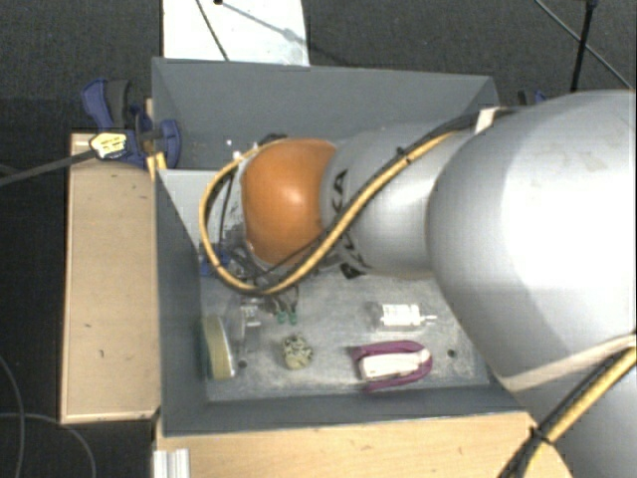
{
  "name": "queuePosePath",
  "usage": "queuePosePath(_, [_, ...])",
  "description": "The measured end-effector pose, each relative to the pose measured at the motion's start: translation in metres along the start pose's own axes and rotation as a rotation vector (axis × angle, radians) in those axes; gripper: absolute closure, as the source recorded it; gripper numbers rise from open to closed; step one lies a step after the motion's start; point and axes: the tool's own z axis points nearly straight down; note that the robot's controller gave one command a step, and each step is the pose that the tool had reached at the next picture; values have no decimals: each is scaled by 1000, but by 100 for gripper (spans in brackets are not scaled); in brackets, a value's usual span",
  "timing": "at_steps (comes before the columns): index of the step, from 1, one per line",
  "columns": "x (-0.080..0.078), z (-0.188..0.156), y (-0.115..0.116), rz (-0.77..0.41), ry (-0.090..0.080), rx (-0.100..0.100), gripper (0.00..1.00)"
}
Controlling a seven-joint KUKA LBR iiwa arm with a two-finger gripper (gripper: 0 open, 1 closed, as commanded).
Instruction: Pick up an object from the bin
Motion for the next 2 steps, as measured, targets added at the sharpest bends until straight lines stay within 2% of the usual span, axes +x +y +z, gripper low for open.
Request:
queuePosePath(1, [66, 9, 10, -13, 1, -2, 0])
queuePosePath(2, [63, 8, 26, -437, -10, -3, 0])
